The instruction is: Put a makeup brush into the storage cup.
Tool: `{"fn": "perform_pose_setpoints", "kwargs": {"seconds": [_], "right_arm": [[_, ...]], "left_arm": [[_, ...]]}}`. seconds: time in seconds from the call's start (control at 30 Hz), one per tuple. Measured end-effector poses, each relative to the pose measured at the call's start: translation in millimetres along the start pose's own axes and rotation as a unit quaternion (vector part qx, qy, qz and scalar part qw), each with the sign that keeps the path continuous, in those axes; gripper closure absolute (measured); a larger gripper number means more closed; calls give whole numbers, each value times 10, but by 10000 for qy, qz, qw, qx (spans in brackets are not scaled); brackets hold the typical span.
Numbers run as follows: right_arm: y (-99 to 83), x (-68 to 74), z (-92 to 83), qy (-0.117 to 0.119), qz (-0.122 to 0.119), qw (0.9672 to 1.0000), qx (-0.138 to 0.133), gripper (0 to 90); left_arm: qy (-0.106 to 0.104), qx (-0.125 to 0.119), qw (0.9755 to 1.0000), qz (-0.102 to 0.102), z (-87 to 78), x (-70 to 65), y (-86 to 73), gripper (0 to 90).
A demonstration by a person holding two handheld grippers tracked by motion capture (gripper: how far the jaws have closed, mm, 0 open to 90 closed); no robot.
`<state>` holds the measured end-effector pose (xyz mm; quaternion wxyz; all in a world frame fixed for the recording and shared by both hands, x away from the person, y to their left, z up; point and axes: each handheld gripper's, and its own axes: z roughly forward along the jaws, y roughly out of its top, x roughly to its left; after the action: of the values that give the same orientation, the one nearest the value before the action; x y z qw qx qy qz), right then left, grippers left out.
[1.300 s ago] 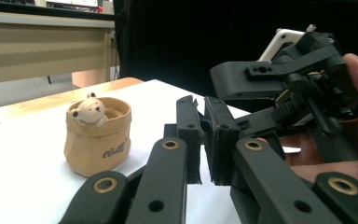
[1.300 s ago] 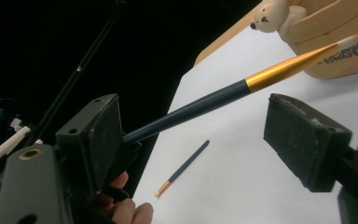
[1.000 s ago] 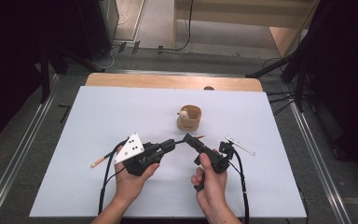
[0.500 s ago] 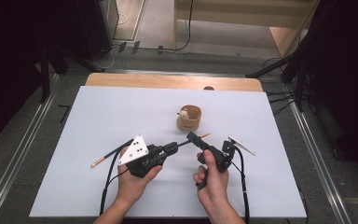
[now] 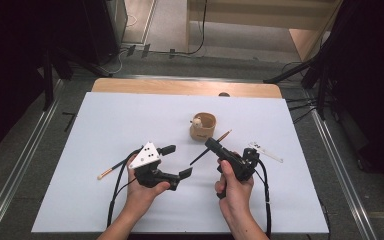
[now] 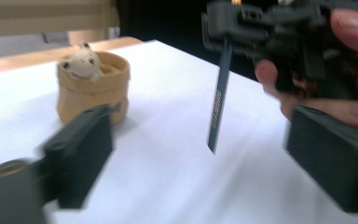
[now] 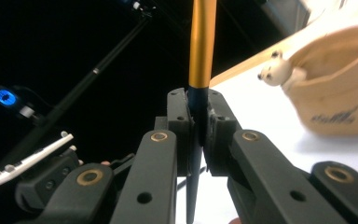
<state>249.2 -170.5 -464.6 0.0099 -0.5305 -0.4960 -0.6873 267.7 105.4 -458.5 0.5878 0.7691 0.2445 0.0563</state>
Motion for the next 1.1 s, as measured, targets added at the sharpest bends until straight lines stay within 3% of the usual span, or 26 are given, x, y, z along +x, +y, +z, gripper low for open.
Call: {"fn": "perform_pose_setpoints", "kwargs": {"seconds": [0.1,0.17,0.4,0.5,0.7,0.83,1.1], "right_arm": [[29,9,-17,-143,-377,9992,-22,844],[48,-7,-34,-128,-367,9992,-32,844],[102,1,-63,-252,-712,9971,23,844],[107,34,-64,-418,-1127,9927,80,844],[117,60,-49,-482,-1518,9871,187,844],[107,95,-28,-542,-1832,9812,288,844],[141,89,-29,-633,-2061,9756,427,844]], "left_arm": [[4,29,10000,13,-15,5,-5,0],[37,29,10000,53,-29,9,-6,0],[119,2,9999,19,-83,52,-3,0],[160,17,9999,23,-108,69,-7,0],[265,19,9996,24,-203,128,-29,0],[368,-15,9993,21,-280,164,-44,0],[482,9,9988,-45,-369,219,-119,0]]}}
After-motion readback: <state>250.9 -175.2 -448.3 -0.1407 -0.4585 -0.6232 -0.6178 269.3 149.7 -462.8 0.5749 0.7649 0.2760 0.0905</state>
